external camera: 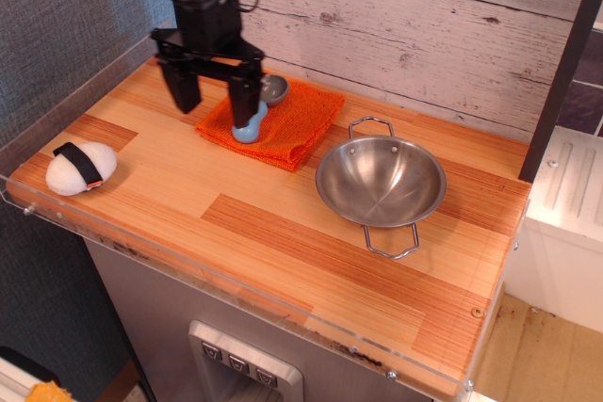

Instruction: Move blue spoon to just below towel

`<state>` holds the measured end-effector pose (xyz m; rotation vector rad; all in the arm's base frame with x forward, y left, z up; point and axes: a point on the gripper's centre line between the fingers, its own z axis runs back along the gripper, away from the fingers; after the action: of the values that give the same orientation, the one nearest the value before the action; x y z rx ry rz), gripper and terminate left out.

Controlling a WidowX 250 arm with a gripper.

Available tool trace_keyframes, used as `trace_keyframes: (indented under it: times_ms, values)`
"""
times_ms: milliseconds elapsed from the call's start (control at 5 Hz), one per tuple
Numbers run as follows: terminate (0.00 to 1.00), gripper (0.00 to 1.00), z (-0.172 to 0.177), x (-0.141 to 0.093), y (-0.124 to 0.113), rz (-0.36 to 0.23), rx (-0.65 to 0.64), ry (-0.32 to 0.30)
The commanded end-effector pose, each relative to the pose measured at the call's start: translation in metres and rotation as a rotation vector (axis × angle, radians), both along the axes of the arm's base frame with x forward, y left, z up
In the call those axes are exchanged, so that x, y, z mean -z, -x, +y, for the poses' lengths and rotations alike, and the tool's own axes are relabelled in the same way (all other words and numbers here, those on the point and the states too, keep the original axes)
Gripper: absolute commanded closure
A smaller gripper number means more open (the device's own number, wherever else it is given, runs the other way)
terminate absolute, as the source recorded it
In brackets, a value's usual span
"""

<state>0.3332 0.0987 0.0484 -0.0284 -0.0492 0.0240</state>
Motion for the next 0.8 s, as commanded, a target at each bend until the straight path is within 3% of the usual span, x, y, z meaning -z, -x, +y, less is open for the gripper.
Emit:
trace_keyframes:
  times_ms: [0, 600]
  values:
    - [0.0, 0.0, 0.0032, -0.0043, -0.0176, -0.041, -0.013, -0.037]
    - [0.0, 0.0, 0.0051, -0.0031, -0.0244, -0.092, -0.038, -0.051]
